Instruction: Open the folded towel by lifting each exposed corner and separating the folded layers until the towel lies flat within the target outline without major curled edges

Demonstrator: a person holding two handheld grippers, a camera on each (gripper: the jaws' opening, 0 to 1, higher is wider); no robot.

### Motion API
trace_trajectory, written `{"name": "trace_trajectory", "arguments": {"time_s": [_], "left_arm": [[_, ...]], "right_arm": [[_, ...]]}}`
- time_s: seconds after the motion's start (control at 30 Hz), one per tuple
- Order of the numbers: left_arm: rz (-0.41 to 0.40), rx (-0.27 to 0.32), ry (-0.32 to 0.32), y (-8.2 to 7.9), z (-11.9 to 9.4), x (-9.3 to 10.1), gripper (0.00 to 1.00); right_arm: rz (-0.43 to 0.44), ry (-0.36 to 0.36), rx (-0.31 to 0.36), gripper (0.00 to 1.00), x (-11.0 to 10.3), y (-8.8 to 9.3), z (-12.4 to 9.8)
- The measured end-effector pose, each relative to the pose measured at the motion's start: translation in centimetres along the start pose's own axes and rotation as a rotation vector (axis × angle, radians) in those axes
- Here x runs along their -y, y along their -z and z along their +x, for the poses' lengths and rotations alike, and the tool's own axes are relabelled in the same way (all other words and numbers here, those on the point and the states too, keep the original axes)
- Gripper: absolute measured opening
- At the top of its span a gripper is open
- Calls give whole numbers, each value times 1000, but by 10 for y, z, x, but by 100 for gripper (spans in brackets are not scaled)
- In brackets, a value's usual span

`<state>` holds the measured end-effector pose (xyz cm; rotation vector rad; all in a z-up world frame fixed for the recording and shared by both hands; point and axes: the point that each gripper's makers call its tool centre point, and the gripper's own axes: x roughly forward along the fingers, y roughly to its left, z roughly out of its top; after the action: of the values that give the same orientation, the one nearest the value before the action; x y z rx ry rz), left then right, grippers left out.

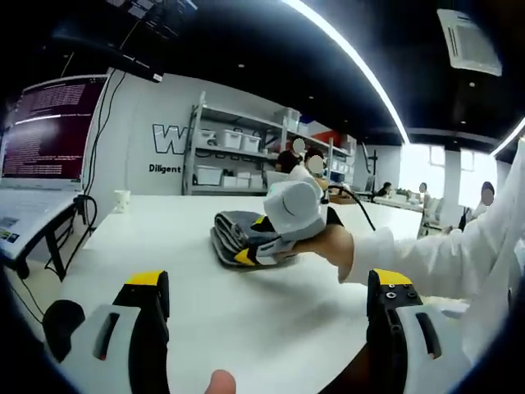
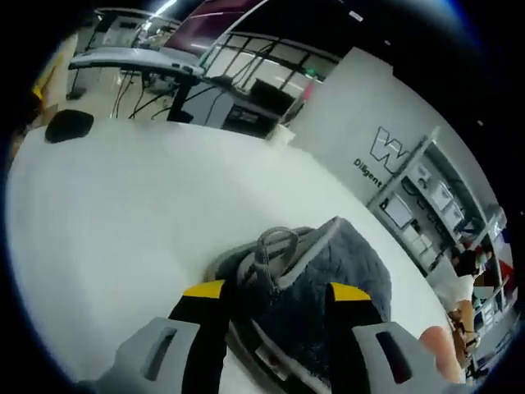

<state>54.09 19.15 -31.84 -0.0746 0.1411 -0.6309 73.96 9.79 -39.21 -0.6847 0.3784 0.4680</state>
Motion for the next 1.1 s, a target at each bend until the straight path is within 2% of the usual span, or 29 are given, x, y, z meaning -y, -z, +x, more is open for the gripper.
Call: {"name": "trace_trajectory", "arguments": {"time_s": [0.07,0.27,0.43,0.63,1.1], "left_arm": [[3,-4,2,1,-1,0,100],[11,-2,3,-2,-3,0,100],[19,2,6,-3,-2,4,100],[25,-9,14,-3,1,7,100],[31,-6,18,-4,3,10,100]], "right_arm": [[41,-33,-4,31,-4,2,1],[81,-47,-5,25,-3,3,3],[119,-82,23,15,-2,1,-5],[193,-126,54,8,4,-1,-14],[278,-195,91,7,10,-1,-22]]}}
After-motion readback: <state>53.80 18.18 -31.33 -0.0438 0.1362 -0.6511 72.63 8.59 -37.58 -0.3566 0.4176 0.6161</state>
